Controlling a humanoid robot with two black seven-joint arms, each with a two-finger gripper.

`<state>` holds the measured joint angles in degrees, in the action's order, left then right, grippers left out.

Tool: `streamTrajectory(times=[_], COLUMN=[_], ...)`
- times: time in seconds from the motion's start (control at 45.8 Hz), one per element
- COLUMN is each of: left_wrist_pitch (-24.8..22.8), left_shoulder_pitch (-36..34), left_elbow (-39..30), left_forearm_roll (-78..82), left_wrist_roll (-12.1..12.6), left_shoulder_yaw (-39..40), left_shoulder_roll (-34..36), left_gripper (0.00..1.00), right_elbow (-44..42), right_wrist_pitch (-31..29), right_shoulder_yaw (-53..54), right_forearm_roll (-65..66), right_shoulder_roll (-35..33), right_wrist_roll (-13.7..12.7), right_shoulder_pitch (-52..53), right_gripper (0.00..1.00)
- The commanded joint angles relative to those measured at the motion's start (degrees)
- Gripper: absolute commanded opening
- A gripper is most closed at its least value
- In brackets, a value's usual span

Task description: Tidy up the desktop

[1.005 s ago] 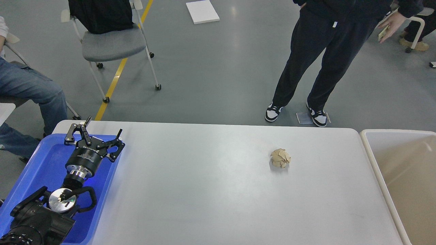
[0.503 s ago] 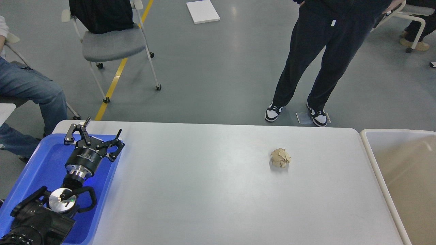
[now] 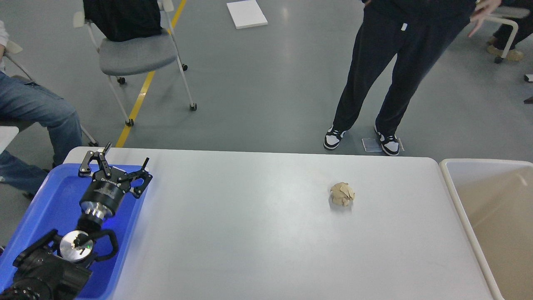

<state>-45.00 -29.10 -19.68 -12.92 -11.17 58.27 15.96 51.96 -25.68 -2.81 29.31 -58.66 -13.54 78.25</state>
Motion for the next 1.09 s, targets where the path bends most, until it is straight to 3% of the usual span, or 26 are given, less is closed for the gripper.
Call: streamTrajectory(times=[0.0, 0.219, 0.525, 0.743, 1.071], left_wrist_pitch=[0.0, 0.0, 0.0, 0.0, 0.0], left_shoulder_pitch=[-0.1, -0.1, -0.1, 0.0, 0.0], left_elbow=[0.0, 0.0, 0.0, 0.0, 0.0], left_forearm_roll=[0.1, 0.1, 0.2, 0.2, 0.2], left_wrist_roll=[0.0, 0.0, 0.0, 0.0, 0.1], left_shoulder_yaw=[0.0, 0.0, 0.0, 0.0, 0.0], left_shoulder_roll=[0.0, 0.0, 0.0, 0.0, 0.0], left_gripper=[1.0, 1.0, 1.0, 1.0, 1.0], right_elbow=[16.8, 17.9, 18.3, 18.3, 22.8], right_wrist_pitch=[-9.4, -19.2, -19.3, -19.3, -19.3], right_shoulder_yaw=[-0.6, -4.7, -22.4, -37.4, -43.3], right_forearm_roll=[19.5, 25.6, 24.1, 11.1, 5.4], right_shoulder_roll=[-1.5, 6.0, 13.9, 21.9, 26.8], right_wrist_roll=[-3.2, -4.6, -4.3, -3.3, -1.3], right_shoulder_pitch=[8.3, 15.3, 27.7, 39.2, 40.8], right_gripper=[1.0, 1.0, 1.0, 1.0, 1.0])
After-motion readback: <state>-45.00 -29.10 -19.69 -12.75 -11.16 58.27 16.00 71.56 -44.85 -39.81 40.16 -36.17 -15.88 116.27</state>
